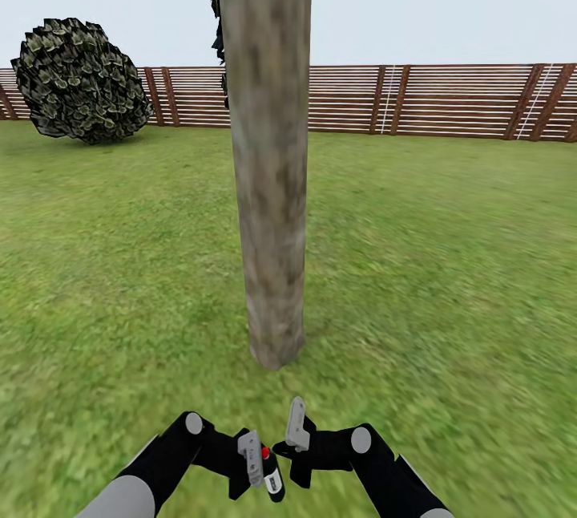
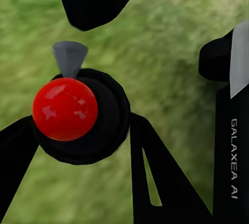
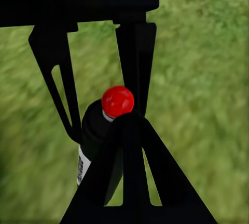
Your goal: In the garden, pick up the pesticide atomizer on the floor and spray pesticide onto both trees until each tree trunk is fully covered.
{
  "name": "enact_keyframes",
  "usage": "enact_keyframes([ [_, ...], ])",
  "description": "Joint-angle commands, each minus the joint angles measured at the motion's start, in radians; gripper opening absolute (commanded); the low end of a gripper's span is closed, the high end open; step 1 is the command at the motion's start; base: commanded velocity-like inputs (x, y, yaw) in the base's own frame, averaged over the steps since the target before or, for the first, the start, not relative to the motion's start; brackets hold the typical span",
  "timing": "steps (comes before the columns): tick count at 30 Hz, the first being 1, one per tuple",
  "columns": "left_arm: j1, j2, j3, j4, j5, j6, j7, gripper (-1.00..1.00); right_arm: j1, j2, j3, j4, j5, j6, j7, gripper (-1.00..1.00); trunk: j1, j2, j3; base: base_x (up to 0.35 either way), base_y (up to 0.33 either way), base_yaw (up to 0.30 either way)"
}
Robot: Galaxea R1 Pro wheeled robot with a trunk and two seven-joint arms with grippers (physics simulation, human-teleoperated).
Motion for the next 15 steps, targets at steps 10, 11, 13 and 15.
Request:
enact_keyframes([
  [10,-0.001,-0.005,0.002,-0.001,-0.009,-0.008,-0.004,-1.00,0.000,0.000,-0.001,-0.001,0.010,-0.006,0.000,-1.00,0.000,0.000,-0.001,0.000,0.000,0.000],
  [11,-0.001,-0.006,0.002,-0.001,-0.008,-0.008,-0.004,-1.00,0.000,0.000,-0.001,-0.001,0.010,-0.006,0.000,-1.00,0.000,0.000,-0.001,0.000,0.000,0.000],
  [13,-0.002,-0.006,0.003,-0.001,-0.008,-0.008,-0.003,-1.00,0.000,0.000,-0.001,-0.001,0.010,-0.006,0.000,-1.00,0.000,0.000,-0.001,0.000,0.000,0.000],
  [15,-0.002,-0.008,0.004,-0.001,-0.007,-0.008,-0.003,-1.00,0.000,0.000,-0.001,-0.001,0.010,-0.006,0.000,-1.00,0.000,0.000,-0.001,0.000,0.000,0.000],
])
